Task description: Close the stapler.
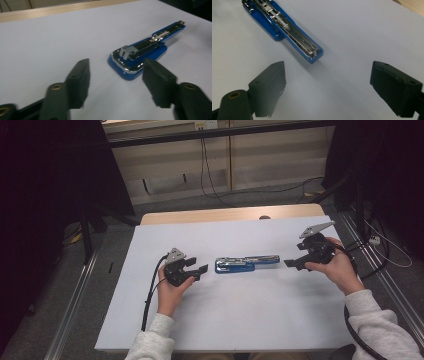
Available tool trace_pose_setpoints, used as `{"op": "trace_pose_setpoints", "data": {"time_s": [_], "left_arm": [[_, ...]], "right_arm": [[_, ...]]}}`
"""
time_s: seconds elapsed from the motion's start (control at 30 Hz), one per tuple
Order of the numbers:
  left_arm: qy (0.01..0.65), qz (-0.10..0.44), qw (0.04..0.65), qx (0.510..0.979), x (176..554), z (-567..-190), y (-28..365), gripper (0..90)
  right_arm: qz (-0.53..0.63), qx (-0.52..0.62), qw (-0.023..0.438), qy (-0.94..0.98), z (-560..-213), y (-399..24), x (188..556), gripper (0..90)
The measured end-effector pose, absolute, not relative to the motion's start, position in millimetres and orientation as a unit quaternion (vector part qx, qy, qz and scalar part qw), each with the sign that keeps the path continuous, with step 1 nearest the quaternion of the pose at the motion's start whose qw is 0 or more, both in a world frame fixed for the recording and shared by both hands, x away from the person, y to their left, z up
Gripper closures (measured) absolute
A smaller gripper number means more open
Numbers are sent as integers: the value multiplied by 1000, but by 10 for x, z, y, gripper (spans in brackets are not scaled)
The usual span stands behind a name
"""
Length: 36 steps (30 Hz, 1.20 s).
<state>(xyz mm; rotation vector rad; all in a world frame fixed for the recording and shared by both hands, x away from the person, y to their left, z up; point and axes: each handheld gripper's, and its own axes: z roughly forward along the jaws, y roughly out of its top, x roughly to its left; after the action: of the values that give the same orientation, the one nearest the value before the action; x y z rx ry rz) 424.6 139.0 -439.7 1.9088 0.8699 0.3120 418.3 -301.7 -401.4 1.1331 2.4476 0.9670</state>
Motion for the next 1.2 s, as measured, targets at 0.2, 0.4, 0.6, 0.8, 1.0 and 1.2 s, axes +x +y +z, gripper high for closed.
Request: {"op": "trace_pose_setpoints", "data": {"time_s": [0.2,0.4,0.6,0.8,1.0,1.2], "left_arm": [[365,111,461,801,4317,-4500,1293,746],[364,97,431,820,4392,-4578,1171,900],[360,92,424,826,4423,-4614,1095,900],[357,91,419,830,4433,-4633,1052,900],[356,91,410,835,4434,-4638,1013,900],[354,89,409,836,4441,-4640,1005,900]], "right_arm": [[332,394,139,846,-4047,-3013,4181,143],[320,394,136,851,-4144,-2973,4216,155],[310,386,130,859,-4203,-2905,4237,247],[301,403,123,856,-4238,-2913,4239,541],[280,390,121,869,-4330,-2846,4261,795],[274,385,119,873,-4394,-2761,4284,900]]}}
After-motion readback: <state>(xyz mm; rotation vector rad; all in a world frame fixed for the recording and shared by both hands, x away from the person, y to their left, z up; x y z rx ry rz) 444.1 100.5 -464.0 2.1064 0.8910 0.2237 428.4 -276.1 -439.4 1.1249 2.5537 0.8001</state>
